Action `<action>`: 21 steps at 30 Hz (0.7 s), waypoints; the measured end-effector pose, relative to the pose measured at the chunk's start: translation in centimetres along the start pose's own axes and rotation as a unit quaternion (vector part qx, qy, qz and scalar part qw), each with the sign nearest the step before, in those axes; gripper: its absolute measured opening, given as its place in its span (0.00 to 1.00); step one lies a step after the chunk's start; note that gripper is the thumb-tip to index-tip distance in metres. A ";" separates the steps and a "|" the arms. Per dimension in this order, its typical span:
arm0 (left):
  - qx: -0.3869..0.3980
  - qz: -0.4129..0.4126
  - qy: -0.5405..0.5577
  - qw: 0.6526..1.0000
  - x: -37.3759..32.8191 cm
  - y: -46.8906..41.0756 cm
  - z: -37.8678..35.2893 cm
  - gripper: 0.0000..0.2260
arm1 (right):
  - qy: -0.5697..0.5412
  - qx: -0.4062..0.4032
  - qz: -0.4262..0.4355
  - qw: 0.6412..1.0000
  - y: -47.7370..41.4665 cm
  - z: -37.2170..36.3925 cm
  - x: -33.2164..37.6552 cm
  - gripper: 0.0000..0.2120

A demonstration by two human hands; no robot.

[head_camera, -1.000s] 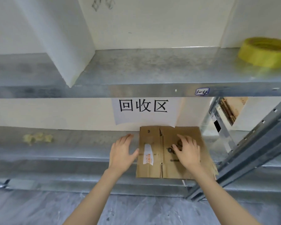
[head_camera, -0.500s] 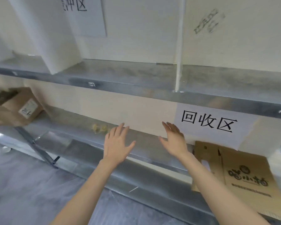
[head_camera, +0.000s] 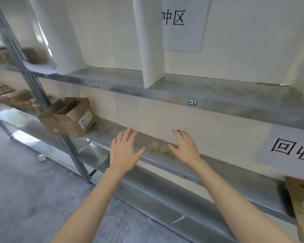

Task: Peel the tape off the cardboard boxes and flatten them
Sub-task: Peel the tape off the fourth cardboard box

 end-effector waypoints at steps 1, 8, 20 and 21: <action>-0.008 0.007 0.001 1.000 1.4 -0.2 0.3 0.36 | -0.001 0.003 0.005 1.000 -0.8 -0.5 1.2 0.32; -0.033 0.063 0.012 0.997 10.6 -2.4 0.8 0.36 | -0.001 0.012 0.060 0.998 -7.8 -4.4 9.4 0.29; -0.042 0.115 0.027 0.992 28.5 -10.7 -1.5 0.32 | -0.023 0.043 0.131 0.990 -23.5 -14.1 23.2 0.27; -0.040 0.117 0.027 0.992 30.0 -11.7 -1.6 0.33 | -0.024 0.050 0.133 0.990 -24.8 -14.8 24.3 0.27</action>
Point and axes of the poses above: each hand's wrist, its own y-axis away from the middle knuckle, its own z-axis out of the back of the hand, x = y × z, the point moved 4 cm from there along -y, towards the middle knuckle
